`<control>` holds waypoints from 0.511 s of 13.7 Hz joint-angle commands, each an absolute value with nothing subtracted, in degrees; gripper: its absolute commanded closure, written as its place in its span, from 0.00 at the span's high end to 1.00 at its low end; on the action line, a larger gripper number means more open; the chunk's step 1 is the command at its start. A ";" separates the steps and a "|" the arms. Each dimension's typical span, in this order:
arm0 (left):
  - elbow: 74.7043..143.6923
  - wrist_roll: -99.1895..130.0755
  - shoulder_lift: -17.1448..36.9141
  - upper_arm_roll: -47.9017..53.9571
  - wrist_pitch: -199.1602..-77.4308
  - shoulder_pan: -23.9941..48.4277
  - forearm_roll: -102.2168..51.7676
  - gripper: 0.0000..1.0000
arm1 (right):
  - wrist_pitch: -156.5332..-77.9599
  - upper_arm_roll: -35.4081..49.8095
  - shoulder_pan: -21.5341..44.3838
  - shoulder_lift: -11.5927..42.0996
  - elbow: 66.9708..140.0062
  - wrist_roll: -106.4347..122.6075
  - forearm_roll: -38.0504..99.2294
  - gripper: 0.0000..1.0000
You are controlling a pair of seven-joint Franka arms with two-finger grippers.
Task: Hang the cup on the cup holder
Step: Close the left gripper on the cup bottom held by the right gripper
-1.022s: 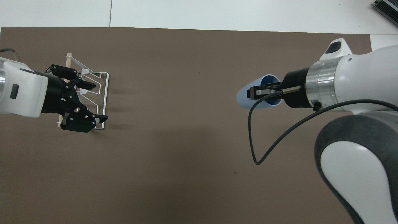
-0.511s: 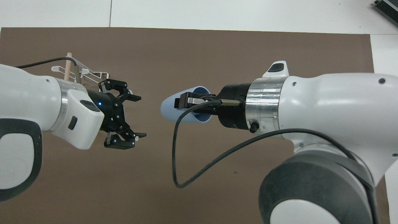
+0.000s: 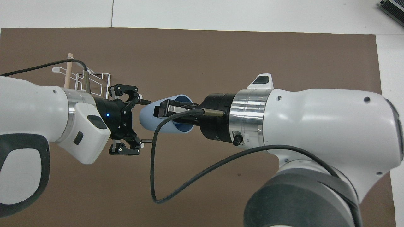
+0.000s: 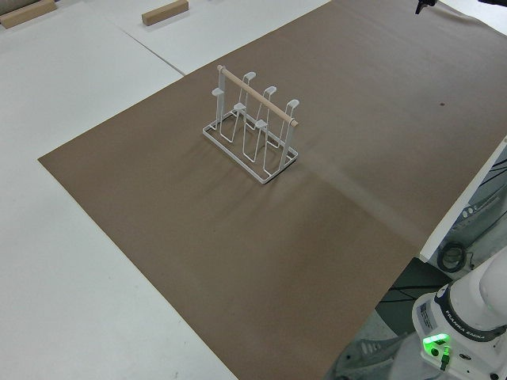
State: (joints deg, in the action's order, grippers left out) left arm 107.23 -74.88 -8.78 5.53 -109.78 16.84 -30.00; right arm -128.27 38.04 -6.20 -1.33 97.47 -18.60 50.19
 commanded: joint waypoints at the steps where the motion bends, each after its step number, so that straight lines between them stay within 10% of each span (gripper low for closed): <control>1: 109.07 -76.20 -10.28 5.36 -110.92 16.79 -31.46 1.00 | -127.97 38.50 -7.03 -1.93 97.82 -19.16 51.77 0.00; 7: 107.23 -73.58 -9.93 5.36 -110.83 16.87 -36.29 1.00 | -127.88 38.50 -7.03 -1.93 97.82 -19.95 51.77 0.00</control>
State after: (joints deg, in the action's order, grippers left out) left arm 106.94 -74.71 -8.87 5.52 -110.10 16.84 -34.57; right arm -128.24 38.04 -6.21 -1.33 97.50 -18.89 50.20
